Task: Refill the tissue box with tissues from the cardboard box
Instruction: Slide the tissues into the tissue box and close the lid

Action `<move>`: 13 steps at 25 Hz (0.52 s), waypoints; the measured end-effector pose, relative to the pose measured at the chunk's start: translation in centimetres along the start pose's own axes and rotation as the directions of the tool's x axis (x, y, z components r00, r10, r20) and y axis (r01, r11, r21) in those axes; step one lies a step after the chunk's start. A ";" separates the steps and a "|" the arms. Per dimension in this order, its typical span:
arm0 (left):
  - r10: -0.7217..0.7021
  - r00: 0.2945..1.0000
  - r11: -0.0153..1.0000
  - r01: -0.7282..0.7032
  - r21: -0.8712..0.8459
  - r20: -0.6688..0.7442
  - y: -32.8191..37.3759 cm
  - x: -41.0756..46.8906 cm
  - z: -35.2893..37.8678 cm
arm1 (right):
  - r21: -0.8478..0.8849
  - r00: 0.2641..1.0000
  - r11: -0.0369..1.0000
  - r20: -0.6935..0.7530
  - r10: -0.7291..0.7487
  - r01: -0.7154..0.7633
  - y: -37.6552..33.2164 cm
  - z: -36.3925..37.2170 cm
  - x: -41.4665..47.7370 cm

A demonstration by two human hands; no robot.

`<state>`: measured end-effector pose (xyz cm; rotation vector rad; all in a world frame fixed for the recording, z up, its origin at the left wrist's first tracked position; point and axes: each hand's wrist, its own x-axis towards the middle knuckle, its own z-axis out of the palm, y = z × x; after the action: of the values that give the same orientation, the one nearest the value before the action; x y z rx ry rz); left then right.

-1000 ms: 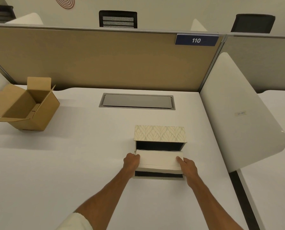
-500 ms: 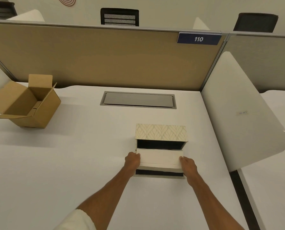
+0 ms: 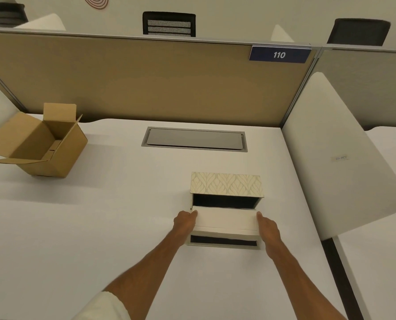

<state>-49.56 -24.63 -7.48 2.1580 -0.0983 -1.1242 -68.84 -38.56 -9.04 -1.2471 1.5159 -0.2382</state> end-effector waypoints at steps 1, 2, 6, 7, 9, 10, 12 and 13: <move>-0.002 1.000 1.000 0.002 -0.008 -0.011 -0.1 0.1 -0.2 | 0.001 1.000 1.000 -0.022 0.000 0.000 -0.2 -0.2 0.1; 0.002 1.000 1.000 -0.002 -0.020 -0.030 -0.3 0.3 -0.5 | 0.006 0.999 1.000 -0.042 0.004 -0.004 -0.4 -0.4 0.3; 0.068 0.990 0.990 -0.082 -0.114 -0.127 0.0 -0.1 -1.5 | 0.078 0.997 0.997 -0.073 -0.020 0.025 -1.4 -1.5 0.5; 0.105 0.984 0.984 -0.124 -0.130 -0.144 0.4 -0.3 -1.8 | 0.114 0.996 0.992 -0.078 -0.042 0.051 -1.9 -1.8 0.6; 0.213 0.968 0.964 -0.229 -0.133 -0.130 1.6 -0.5 -2.1 | 0.178 0.990 0.976 -0.091 -0.108 0.123 -3.2 -2.2 0.5; 0.262 0.959 0.950 -0.277 -0.142 -0.111 2.3 -0.7 -2.2 | 0.198 0.985 0.967 -0.085 -0.149 0.163 -4.0 -2.4 0.4; 0.318 0.946 0.922 -0.323 -0.213 -0.059 3.7 -1.0 -2.2 | 0.207 0.973 0.951 -0.028 -0.230 0.231 -5.4 -2.6 0.1; 0.329 0.944 0.909 -0.327 -0.260 -0.036 4.1 -1.1 -2.1 | 0.199 0.966 0.947 0.009 -0.257 0.251 -6.0 -2.6 0.0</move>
<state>-47.70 -26.16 -3.39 1.8174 -0.2889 -0.8956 -67.57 -42.32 -3.85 -1.2784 1.2664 -0.5212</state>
